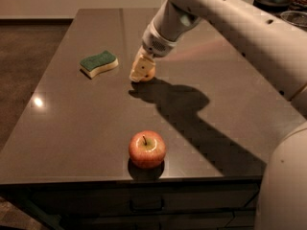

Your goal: Move orange near sponge

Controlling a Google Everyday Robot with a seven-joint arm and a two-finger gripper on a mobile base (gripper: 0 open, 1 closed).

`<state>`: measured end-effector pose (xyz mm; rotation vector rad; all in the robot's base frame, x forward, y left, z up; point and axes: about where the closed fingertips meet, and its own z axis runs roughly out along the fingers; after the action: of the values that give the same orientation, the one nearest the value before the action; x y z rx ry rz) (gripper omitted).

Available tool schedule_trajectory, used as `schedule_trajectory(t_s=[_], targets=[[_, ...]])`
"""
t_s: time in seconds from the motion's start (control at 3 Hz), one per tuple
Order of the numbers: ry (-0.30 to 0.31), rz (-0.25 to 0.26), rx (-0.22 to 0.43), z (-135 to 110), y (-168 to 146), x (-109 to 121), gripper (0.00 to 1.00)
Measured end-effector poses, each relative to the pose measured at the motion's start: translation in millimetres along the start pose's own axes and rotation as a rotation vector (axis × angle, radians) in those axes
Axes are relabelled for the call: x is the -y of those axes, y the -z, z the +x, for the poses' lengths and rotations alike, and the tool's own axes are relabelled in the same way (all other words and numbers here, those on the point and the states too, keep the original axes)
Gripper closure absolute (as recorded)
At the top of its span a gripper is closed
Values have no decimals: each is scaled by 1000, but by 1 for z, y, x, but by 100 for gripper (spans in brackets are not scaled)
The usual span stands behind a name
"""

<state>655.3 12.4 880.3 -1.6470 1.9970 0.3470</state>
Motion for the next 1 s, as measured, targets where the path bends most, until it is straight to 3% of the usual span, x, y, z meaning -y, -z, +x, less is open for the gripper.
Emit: schedule_trajectory(t_s=[0.67, 1.0], targets=[[38, 23, 46, -61, -39, 14, 100], [41, 37, 39, -72, -52, 25, 90]])
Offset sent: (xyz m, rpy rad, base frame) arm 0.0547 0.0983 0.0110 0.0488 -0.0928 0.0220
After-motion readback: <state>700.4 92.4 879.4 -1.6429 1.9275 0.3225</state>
